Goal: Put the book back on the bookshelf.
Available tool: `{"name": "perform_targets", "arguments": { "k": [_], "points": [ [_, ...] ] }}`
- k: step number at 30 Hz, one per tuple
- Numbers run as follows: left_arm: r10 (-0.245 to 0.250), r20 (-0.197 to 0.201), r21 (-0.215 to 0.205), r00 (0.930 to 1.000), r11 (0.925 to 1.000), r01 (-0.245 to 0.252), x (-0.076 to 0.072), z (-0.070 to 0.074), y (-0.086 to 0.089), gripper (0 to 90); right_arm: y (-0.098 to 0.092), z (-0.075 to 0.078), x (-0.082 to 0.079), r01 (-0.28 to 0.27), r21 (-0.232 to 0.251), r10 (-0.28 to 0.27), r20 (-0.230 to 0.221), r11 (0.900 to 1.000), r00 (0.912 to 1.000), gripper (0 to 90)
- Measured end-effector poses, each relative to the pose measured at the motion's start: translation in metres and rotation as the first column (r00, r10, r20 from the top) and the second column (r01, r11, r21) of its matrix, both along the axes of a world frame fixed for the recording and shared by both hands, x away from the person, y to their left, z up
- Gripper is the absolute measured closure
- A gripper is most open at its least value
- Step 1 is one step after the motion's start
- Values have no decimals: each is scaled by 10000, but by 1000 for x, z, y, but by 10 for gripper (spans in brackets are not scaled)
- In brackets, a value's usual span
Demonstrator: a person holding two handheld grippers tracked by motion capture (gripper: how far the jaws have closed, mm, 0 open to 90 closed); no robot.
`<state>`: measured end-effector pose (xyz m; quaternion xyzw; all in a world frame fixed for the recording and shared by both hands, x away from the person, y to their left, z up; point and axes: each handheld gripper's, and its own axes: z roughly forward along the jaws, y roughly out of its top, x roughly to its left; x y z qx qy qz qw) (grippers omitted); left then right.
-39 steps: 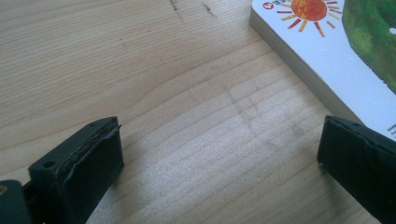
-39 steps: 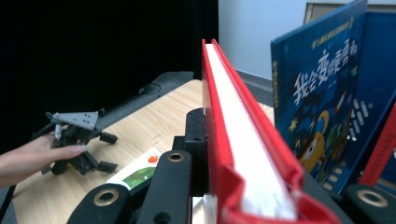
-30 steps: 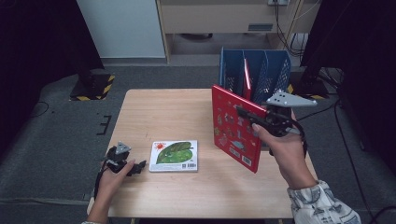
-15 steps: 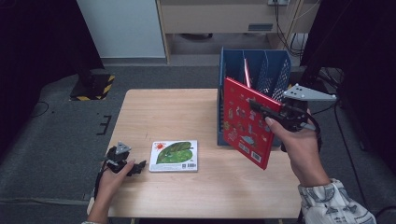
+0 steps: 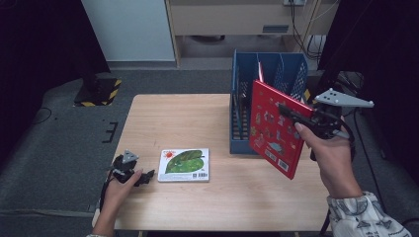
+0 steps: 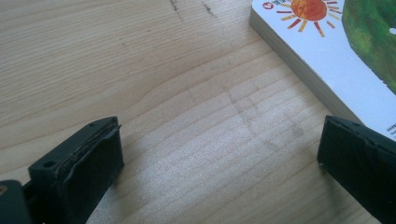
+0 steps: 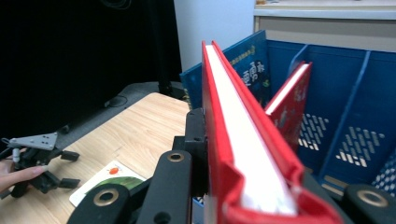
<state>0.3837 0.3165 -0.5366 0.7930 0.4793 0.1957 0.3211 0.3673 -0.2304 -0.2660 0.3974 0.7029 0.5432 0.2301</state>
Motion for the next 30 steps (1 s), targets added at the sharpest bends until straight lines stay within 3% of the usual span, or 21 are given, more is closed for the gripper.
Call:
{"name": "perform_targets", "arguments": {
  "k": [20, 30],
  "points": [
    [27, -5, -2, 10000, 10000, -27, 0, 0, 0, 0, -24, 3, 5, 837, -273, -842, -190, 9961, 9963, 790],
    [40, -5, -5, 10000, 10000, -40, 0, 0, -1, 0, -28, 7, 32, 1499, -506, -1514, -262, 9874, 9881, 789]
  ]
}}
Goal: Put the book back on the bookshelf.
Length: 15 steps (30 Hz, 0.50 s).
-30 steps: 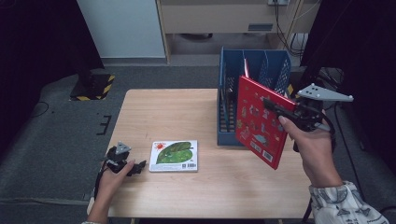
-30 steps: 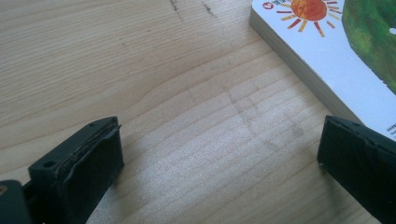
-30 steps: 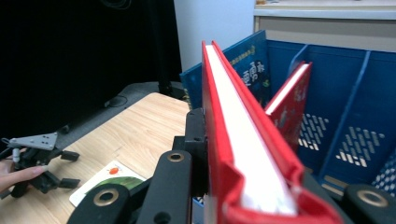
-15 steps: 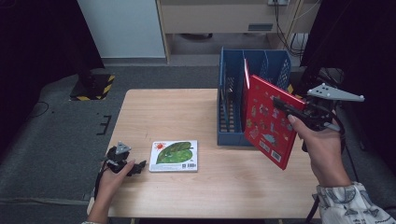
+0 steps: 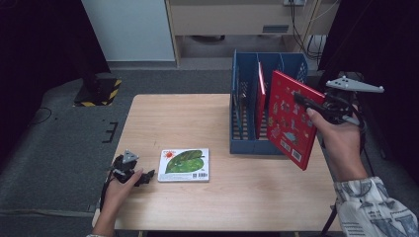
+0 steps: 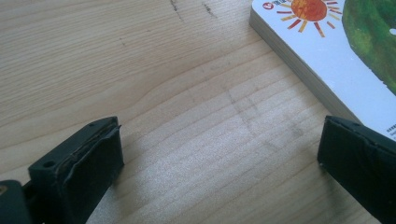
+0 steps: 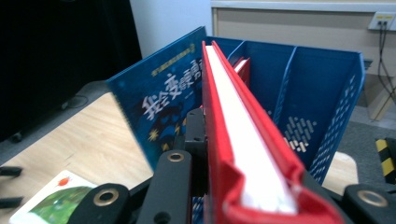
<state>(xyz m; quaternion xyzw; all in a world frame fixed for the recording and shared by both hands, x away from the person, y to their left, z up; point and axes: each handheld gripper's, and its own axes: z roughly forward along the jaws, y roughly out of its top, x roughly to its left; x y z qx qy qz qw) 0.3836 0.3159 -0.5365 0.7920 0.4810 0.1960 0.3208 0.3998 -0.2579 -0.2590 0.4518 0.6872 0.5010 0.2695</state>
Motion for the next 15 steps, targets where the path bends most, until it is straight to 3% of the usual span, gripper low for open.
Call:
{"name": "perform_targets", "arguments": {
  "k": [7, 15],
  "points": [
    [11, 0, 5, 10000, 10000, -11, 0, 0, 0, 0, -1, 0, 26, 717, 37, -717, 123, 9974, 9973, 789],
    [22, -4, 23, 10000, 10000, -22, 0, 0, 0, 0, 10, -10, 54, 1314, -33, -1314, 66, 9913, 9913, 789]
  ]
}}
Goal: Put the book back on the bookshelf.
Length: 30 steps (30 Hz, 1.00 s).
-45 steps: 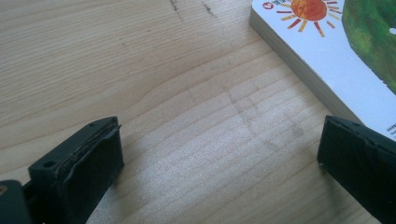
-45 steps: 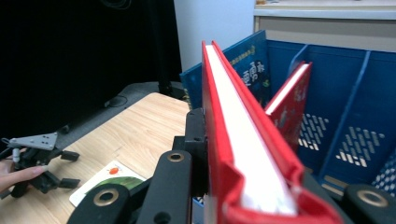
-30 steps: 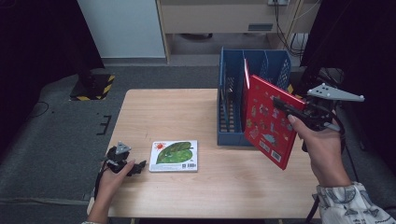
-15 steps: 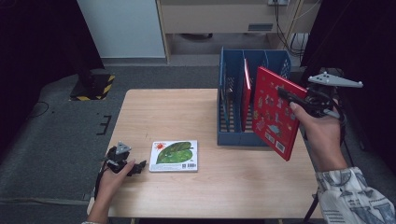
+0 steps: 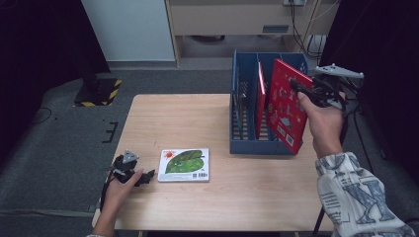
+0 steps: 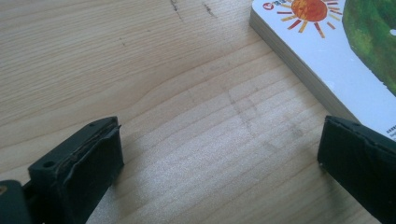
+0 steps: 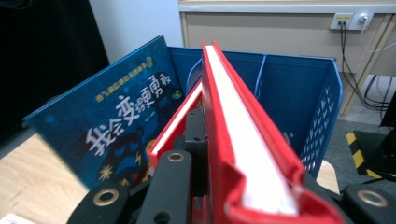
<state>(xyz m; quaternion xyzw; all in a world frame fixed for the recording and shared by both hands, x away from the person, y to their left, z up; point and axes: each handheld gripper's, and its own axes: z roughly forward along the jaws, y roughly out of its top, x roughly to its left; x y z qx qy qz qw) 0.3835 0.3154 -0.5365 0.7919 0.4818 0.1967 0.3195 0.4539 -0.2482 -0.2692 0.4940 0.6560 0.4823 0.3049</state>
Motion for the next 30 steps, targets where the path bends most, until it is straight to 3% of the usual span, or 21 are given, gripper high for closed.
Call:
{"name": "perform_targets", "arguments": {
  "k": [10, 16, 30],
  "points": [
    [51, 30, -77, 10000, 10000, -51, 0, 0, -1, 0, 7, -3, 30, 467, -76, -467, -43, 9989, 9989, 789],
    [40, 25, -51, 10000, 10000, -40, 0, 0, -1, 0, 8, -2, 38, 617, 444, -622, 91, 9971, 9980, 789],
    [37, 24, -58, 10000, 10000, -36, 0, 0, -1, 0, 18, -6, 51, 788, 107, -789, 29, 9968, 9969, 788]
  ]
}}
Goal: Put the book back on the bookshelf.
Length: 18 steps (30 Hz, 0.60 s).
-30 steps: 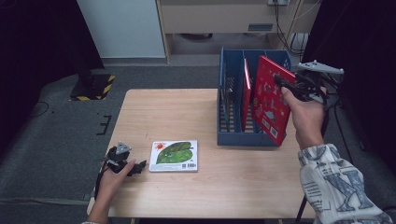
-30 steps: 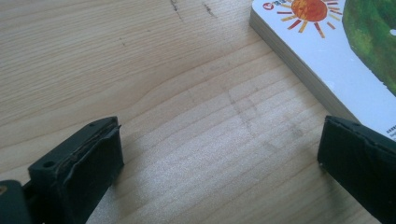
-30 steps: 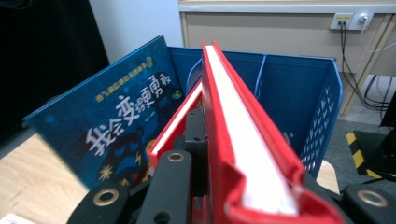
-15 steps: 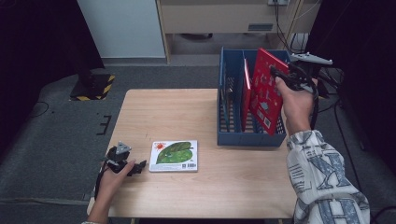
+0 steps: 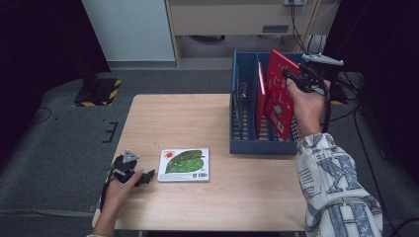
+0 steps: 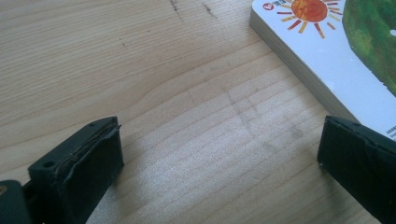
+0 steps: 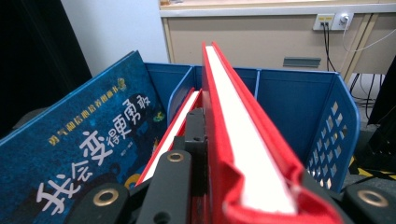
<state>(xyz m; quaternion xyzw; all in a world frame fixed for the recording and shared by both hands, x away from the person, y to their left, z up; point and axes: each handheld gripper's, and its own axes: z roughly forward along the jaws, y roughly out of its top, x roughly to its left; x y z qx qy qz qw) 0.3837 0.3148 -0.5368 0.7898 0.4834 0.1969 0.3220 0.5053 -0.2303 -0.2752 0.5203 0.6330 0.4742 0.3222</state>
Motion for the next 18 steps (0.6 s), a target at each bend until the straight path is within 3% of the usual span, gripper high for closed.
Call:
{"name": "perform_targets", "arguments": {
  "k": [18],
  "points": [
    [-6, -7, 7, 10000, 10000, 6, 0, 0, 0, 0, 11, -6, 16, 180, -117, -180, 57, 9998, 9998, 788]
  ]
}}
